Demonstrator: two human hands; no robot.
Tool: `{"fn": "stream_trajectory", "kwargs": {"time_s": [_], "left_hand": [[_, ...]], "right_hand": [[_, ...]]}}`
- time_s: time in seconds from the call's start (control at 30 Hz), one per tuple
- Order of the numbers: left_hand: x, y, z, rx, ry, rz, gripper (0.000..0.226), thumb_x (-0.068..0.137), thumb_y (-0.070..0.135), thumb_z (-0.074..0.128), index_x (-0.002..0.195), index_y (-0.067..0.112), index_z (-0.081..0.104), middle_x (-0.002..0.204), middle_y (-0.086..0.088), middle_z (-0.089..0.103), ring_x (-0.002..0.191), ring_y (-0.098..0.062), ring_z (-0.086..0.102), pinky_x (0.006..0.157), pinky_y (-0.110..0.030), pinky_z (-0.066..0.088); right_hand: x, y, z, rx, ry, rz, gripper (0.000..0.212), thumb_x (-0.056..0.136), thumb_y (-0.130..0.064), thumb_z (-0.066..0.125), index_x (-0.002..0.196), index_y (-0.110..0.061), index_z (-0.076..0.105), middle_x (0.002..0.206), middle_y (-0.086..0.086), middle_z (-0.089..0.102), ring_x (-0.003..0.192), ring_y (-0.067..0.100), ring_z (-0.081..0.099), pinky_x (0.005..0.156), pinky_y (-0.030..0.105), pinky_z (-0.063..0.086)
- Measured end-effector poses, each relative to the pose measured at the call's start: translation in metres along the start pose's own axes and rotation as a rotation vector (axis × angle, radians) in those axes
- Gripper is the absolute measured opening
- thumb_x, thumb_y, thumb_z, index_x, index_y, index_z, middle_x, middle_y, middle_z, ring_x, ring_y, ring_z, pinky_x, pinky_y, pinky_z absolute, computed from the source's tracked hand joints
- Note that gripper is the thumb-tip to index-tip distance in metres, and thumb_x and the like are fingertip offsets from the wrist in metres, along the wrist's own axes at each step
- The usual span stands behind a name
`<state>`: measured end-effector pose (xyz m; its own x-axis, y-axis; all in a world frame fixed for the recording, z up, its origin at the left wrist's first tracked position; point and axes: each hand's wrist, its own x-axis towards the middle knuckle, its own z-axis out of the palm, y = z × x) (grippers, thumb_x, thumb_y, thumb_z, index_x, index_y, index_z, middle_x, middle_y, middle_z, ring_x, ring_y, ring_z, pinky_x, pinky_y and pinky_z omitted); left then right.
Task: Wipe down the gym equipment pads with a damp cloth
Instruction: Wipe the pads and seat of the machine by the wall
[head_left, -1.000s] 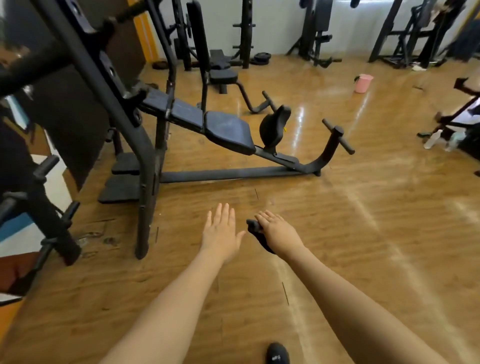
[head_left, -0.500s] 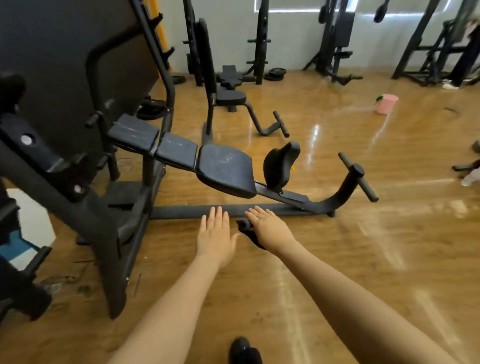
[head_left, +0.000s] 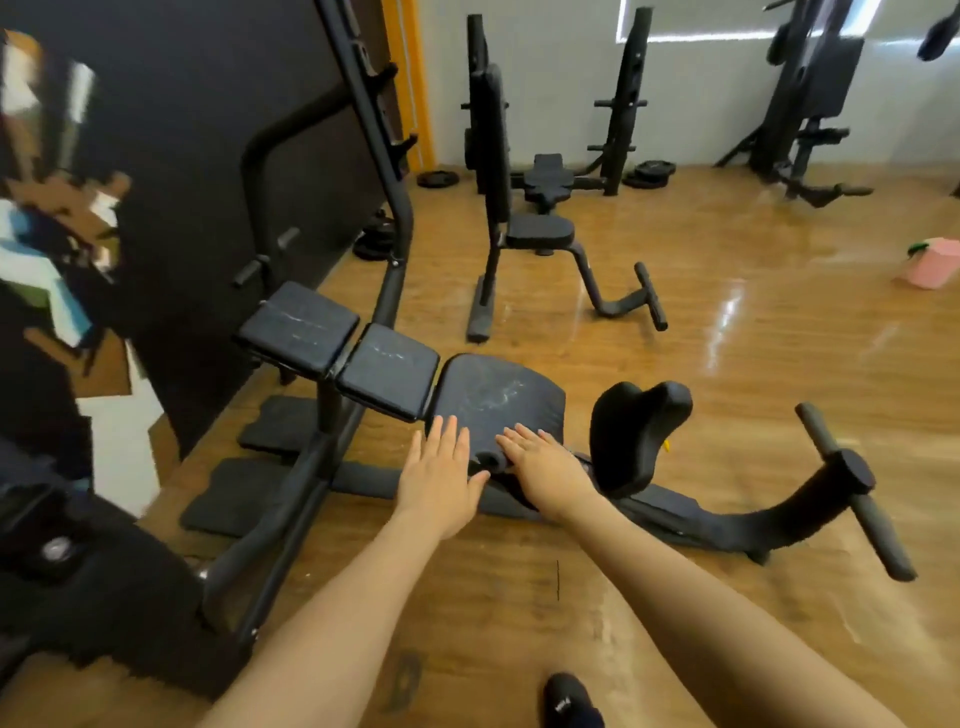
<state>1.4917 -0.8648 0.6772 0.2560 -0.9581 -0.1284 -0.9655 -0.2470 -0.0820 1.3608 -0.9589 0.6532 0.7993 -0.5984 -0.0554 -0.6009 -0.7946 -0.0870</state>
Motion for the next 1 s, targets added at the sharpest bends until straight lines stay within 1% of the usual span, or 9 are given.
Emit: {"fn": "stream_trajectory", "kwargs": {"time_s": [0.1, 0.2, 0.3, 0.37, 0.5, 0.7, 0.8, 0.9, 1.0], "left_hand": [[0.047, -0.019, -0.001, 0.013, -0.044, -0.178, 0.068, 0.102, 0.05, 0.018, 0.153, 0.01, -0.001, 0.16, -0.01, -0.007, 0.147, -0.025, -0.01, 0.119, -0.042, -0.002], [0.086, -0.035, -0.01, -0.023, -0.053, -0.303, 0.068, 0.102, 0.049, 0.019, 0.153, 0.009, 0.0, 0.161, -0.01, -0.005, 0.147, -0.025, -0.008, 0.118, -0.043, -0.001], [0.116, -0.052, -0.017, -0.021, -0.022, -0.338, 0.068, 0.102, 0.049, 0.019, 0.153, 0.008, -0.001, 0.16, -0.01, -0.007, 0.147, -0.025, -0.009, 0.118, -0.043, -0.002], [0.128, -0.061, -0.016, -0.001, -0.04, -0.347, 0.068, 0.102, 0.048, 0.02, 0.152, 0.008, -0.002, 0.16, -0.01, -0.008, 0.147, -0.025, -0.01, 0.117, -0.043, -0.004], [0.149, -0.097, -0.001, -0.012, -0.089, -0.449, 0.069, 0.102, 0.049, 0.02, 0.152, 0.007, -0.002, 0.16, -0.01, -0.008, 0.147, -0.025, -0.011, 0.117, -0.043, -0.005], [0.184, -0.187, 0.018, -0.023, -0.175, -0.623, 0.068, 0.102, 0.048, 0.018, 0.152, 0.007, -0.003, 0.16, -0.011, -0.007, 0.147, -0.026, -0.01, 0.118, -0.043, -0.004], [0.217, -0.221, 0.019, -0.051, -0.196, -0.665, 0.068, 0.102, 0.047, 0.019, 0.152, 0.005, -0.003, 0.16, -0.012, -0.007, 0.147, -0.026, -0.01, 0.118, -0.043, -0.003], [0.253, -0.237, 0.018, -0.089, -0.184, -0.612, 0.068, 0.103, 0.045, 0.02, 0.152, 0.005, -0.004, 0.16, -0.012, -0.009, 0.147, -0.026, -0.011, 0.117, -0.043, -0.004], [0.276, -0.26, 0.023, -0.058, -0.212, -0.601, 0.067, 0.103, 0.043, 0.021, 0.151, 0.005, -0.006, 0.159, -0.012, -0.012, 0.146, -0.026, -0.014, 0.117, -0.044, -0.005]], "right_hand": [[0.067, 0.024, 0.001, -0.001, 0.012, -0.111, 0.057, 0.098, -0.01, 0.035, 0.149, -0.013, 0.01, 0.157, 0.003, 0.009, 0.144, 0.016, 0.004, 0.116, 0.032, 0.007], [0.13, 0.043, -0.007, 0.02, -0.003, -0.23, 0.053, 0.1, -0.014, 0.032, 0.149, -0.013, 0.013, 0.157, 0.003, 0.012, 0.144, 0.017, 0.006, 0.115, 0.032, 0.007], [0.191, 0.043, -0.021, 0.066, 0.021, -0.32, 0.051, 0.1, -0.018, 0.035, 0.148, -0.013, 0.017, 0.156, 0.004, 0.017, 0.144, 0.018, 0.01, 0.115, 0.033, 0.011], [0.226, 0.036, -0.022, 0.085, 0.009, -0.369, 0.051, 0.101, -0.019, 0.035, 0.148, -0.012, 0.018, 0.156, 0.004, 0.017, 0.144, 0.018, 0.011, 0.115, 0.033, 0.011], [0.289, 0.02, -0.012, 0.122, -0.038, -0.418, 0.05, 0.101, -0.019, 0.034, 0.148, -0.012, 0.019, 0.155, 0.004, 0.018, 0.144, 0.017, 0.01, 0.116, 0.034, 0.012], [0.369, 0.007, 0.006, 0.191, -0.085, -0.432, 0.048, 0.099, -0.011, 0.037, 0.146, -0.013, 0.026, 0.154, 0.003, 0.022, 0.143, 0.017, 0.013, 0.115, 0.034, 0.014], [0.417, 0.011, -0.002, 0.281, -0.032, -0.392, 0.044, 0.098, -0.014, 0.043, 0.141, -0.013, 0.036, 0.149, 0.004, 0.034, 0.14, 0.018, 0.026, 0.111, 0.032, 0.025], [0.459, 0.011, -0.008, 0.377, 0.001, -0.307, 0.043, 0.095, -0.012, 0.047, 0.138, -0.013, 0.041, 0.145, 0.005, 0.04, 0.133, 0.021, 0.038, 0.102, 0.032, 0.036], [0.506, -0.011, -0.001, 0.405, -0.022, -0.388, 0.034, 0.091, -0.012, 0.055, 0.125, -0.016, 0.052, 0.132, 0.004, 0.053, 0.12, 0.024, 0.05, 0.089, 0.035, 0.045]]}}
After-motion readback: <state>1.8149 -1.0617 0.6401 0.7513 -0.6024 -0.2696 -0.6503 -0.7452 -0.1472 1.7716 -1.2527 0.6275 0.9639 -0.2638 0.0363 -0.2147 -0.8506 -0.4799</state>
